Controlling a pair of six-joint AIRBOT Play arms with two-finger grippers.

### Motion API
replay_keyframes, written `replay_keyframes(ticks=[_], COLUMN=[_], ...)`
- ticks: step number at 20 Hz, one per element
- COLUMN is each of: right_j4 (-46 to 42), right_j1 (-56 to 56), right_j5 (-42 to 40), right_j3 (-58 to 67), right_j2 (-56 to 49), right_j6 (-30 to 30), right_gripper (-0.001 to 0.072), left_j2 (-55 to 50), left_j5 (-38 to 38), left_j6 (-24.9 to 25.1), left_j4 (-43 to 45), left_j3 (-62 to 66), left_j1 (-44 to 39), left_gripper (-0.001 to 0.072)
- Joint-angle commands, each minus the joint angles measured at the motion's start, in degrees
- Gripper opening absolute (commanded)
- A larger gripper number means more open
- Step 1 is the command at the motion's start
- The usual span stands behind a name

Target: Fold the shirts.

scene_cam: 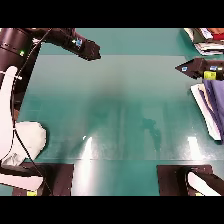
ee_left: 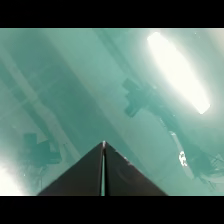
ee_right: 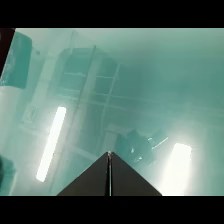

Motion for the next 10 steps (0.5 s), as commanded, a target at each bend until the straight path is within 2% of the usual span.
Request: replay_keyframes(ticks=[1, 10], right_j4=[0.0, 0.0], right_j1=[0.1, 0.1], right_j5=[-0.3, 0.0], right_j3=[0.0, 0.0], right_j2=[0.0, 0.0], right_j6=[0.0, 0.0], right_gripper=[0.0021, 0.0021], left_j2=[0.0, 0.0], left_j5=[0.0, 0.0], left_j6=[0.0, 0.0], left_j4=[0.0, 0.0], left_j3=[0.0, 0.0], left_j1=[0.0, 0.0], left_gripper=[0.0024, 0.0024])
